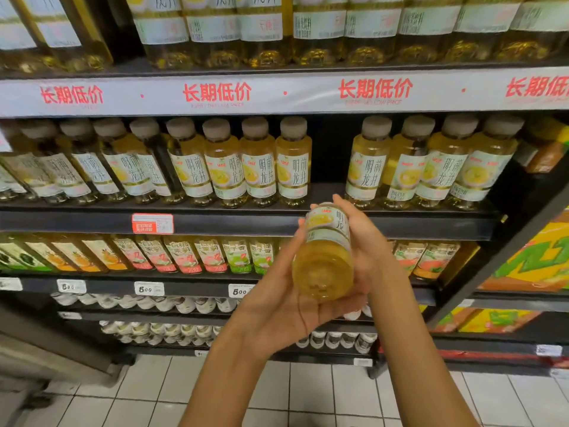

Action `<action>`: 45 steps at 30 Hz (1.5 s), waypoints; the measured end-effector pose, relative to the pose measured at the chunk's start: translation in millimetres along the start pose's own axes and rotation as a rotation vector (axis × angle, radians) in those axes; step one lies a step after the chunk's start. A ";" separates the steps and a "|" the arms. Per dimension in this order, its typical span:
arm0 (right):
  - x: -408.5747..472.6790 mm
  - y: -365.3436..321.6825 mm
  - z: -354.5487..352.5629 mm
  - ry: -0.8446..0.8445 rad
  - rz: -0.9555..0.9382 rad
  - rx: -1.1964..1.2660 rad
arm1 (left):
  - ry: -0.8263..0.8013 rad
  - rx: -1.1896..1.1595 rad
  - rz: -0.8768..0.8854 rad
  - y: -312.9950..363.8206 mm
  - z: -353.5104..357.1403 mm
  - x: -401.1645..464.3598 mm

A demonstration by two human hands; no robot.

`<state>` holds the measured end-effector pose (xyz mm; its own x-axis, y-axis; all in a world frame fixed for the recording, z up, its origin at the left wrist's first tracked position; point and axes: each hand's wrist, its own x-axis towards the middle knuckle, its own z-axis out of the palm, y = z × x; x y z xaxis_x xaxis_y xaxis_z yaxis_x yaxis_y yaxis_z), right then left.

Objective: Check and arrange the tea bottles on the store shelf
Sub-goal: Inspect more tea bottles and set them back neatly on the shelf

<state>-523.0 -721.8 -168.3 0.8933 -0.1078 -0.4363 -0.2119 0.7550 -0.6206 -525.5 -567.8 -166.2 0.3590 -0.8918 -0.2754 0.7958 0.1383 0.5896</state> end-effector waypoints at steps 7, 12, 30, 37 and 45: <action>2.6 20.0 9.3 -0.025 0.069 -0.052 | -0.022 -0.075 0.007 13.8 -12.0 -11.2; -1.1 9.3 32.1 0.051 -0.220 -0.081 | 0.040 0.338 0.036 15.0 -28.9 -20.2; -48.6 0.2 18.8 -0.516 -0.844 -0.796 | 0.214 0.903 0.716 10.7 -49.2 27.0; -45.8 -6.7 15.9 -0.428 -0.750 -0.757 | 0.292 0.905 0.768 1.2 -46.0 44.3; -30.6 -16.6 9.1 -0.084 -0.922 -0.748 | 0.392 0.951 0.768 4.6 -35.6 77.0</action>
<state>-543.3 -725.2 -138.7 0.8471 -0.3485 0.4012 0.3708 -0.1531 -0.9160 -476.8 -620.6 -211.7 0.8164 -0.5126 0.2662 -0.2792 0.0532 0.9588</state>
